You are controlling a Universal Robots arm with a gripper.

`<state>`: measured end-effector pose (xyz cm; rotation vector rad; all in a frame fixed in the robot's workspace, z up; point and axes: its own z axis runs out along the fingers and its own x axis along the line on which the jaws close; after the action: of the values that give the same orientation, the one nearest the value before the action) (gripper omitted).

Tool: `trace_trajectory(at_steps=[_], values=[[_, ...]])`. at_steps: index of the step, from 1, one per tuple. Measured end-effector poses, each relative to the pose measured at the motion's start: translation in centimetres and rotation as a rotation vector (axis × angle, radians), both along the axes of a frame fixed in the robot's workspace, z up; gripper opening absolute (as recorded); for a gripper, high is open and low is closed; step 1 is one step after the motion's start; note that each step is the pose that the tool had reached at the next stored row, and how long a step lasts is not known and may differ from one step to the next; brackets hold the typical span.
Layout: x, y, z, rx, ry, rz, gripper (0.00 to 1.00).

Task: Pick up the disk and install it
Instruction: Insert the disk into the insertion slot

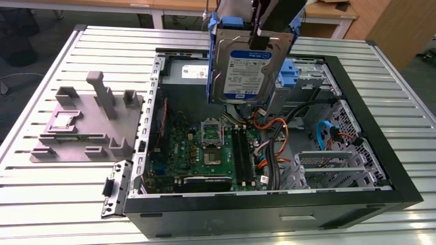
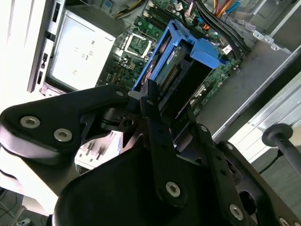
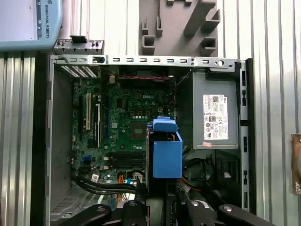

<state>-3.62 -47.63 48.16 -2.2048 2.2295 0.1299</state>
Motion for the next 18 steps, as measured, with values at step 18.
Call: trace_trajectory(at_steps=[18], values=[[0.00, -3.45, -0.12, -0.0002, 0.0001, 0.000, 0.35]])
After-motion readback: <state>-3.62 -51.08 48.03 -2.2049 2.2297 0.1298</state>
